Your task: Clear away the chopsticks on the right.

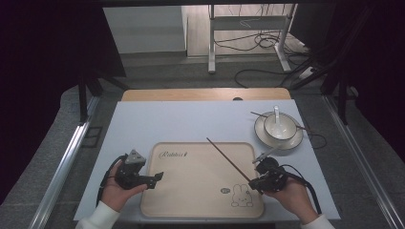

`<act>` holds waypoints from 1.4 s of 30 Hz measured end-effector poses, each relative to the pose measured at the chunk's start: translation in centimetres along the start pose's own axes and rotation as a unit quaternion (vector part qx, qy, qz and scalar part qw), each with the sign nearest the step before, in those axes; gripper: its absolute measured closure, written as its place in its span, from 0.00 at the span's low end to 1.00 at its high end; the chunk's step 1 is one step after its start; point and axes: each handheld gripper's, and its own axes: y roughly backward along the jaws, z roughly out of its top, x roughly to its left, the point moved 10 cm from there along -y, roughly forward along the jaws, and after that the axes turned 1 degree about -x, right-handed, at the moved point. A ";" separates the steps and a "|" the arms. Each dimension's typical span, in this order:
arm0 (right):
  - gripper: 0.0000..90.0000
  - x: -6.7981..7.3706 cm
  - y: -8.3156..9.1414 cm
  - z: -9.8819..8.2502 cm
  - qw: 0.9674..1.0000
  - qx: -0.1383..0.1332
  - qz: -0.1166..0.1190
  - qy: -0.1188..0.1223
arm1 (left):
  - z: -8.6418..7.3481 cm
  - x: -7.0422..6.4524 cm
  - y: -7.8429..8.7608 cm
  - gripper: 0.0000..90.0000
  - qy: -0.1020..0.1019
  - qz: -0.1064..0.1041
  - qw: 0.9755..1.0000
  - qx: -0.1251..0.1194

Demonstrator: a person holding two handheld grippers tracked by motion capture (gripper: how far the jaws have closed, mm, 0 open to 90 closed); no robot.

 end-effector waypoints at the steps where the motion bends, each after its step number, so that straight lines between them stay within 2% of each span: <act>1: 0.92 0.1 -0.5 -0.1 1.000 0.007 -0.004 0.001 | 0.0 0.0 0.0 0.19 0.000 0.000 1.000 0.001; 3: 0.92 0.0 -1.4 -0.3 1.000 0.021 -0.013 0.005 | -0.1 0.0 0.0 0.19 -0.001 0.000 1.000 0.002; 8: 0.92 -0.8 -2.8 -0.9 0.996 0.053 -0.059 0.028 | 0.0 0.0 -0.1 0.19 -0.003 -0.002 1.000 0.002; 14: 0.91 -0.6 -3.0 -1.0 0.995 0.054 -0.066 0.042 | -0.1 -0.1 -0.4 0.19 -0.004 -0.001 1.000 0.008; 16: 0.86 -0.6 -3.0 -1.0 0.995 0.053 -0.068 0.047 | 0.0 -0.2 -0.3 0.19 -0.004 -0.001 1.000 0.007; 17: 0.79 -0.5 -2.8 -1.0 0.995 0.048 -0.072 0.053 | 0.0 -0.2 -0.3 0.19 -0.004 -0.001 1.000 0.006; 18: 0.79 -0.5 -2.8 -1.0 0.995 0.048 -0.072 0.053 | 0.0 -0.2 -0.2 0.19 -0.004 -0.001 1.000 0.006; 19: 0.69 -0.3 -2.4 -0.7 0.995 0.034 -0.069 0.061 | 0.0 -0.2 -0.2 0.19 -0.005 -0.001 1.000 0.006; 20: 0.65 -0.2 -2.0 -0.4 0.995 0.019 -0.071 0.068 | -0.1 -0.2 -0.2 0.19 -0.005 -0.001 1.000 0.006; 21: 0.65 -0.2 -2.0 -0.4 0.995 0.019 -0.071 0.068 | -0.1 -0.2 -0.2 0.19 -0.005 -0.001 1.000 0.006; 22: 0.58 -0.1 -0.5 0.6 0.994 -0.021 -0.072 0.076 | -0.1 -0.2 -0.2 0.19 -0.004 -0.001 1.000 0.006; 23: 0.58 -0.1 -0.5 0.6 0.994 -0.021 -0.072 0.076 | -0.1 -0.2 -0.2 0.19 -0.004 -0.001 1.000 0.006; 26: 0.48 -0.5 2.3 2.1 0.990 -0.092 -0.073 0.073 | -0.1 -0.2 -0.2 0.19 -0.003 -0.001 1.000 0.006; 27: 0.48 -0.5 2.3 2.1 0.990 -0.092 -0.073 0.073 | -0.1 -0.2 -0.2 0.19 -0.003 -0.001 1.000 0.006; 28: 0.47 -0.8 3.1 2.3 0.989 -0.106 -0.073 0.072 | -0.1 -0.1 -0.2 0.19 -0.003 -0.001 1.000 0.007; 29: 0.44 -1.6 4.3 2.5 0.987 -0.123 -0.076 0.069 | -0.1 -0.1 -0.2 0.19 -0.003 -0.001 1.000 0.006; 32: 0.42 -3.3 6.4 2.7 0.984 -0.150 -0.079 0.056 | 0.0 -0.1 -0.2 0.19 -0.003 0.000 1.000 0.006; 33: 0.42 -4.4 7.5 2.9 0.981 -0.166 -0.083 0.049 | 0.0 -0.1 -0.2 0.19 -0.003 0.001 1.000 0.006; 34: 0.42 -6.3 9.2 3.0 0.979 -0.182 -0.087 0.035 | 0.0 -0.1 -0.2 0.19 -0.004 0.001 1.000 0.006; 35: 0.42 -6.3 9.2 3.0 0.979 -0.182 -0.087 0.035 | 0.1 -0.1 -0.2 0.19 -0.002 0.002 1.000 0.004; 37: 0.42 -8.6 10.5 3.0 0.977 -0.184 -0.107 0.034 | 0.1 -0.1 -0.3 0.18 -0.001 0.002 1.000 0.003; 41: 0.40 -13.8 11.9 2.6 0.974 -0.161 -0.153 0.037 | 0.1 -0.2 -0.3 0.18 -0.003 0.002 1.000 0.005; 42: 0.40 -14.3 12.0 2.5 0.974 -0.159 -0.157 0.036 | 0.1 -0.1 -0.3 0.18 -0.004 0.002 1.000 0.007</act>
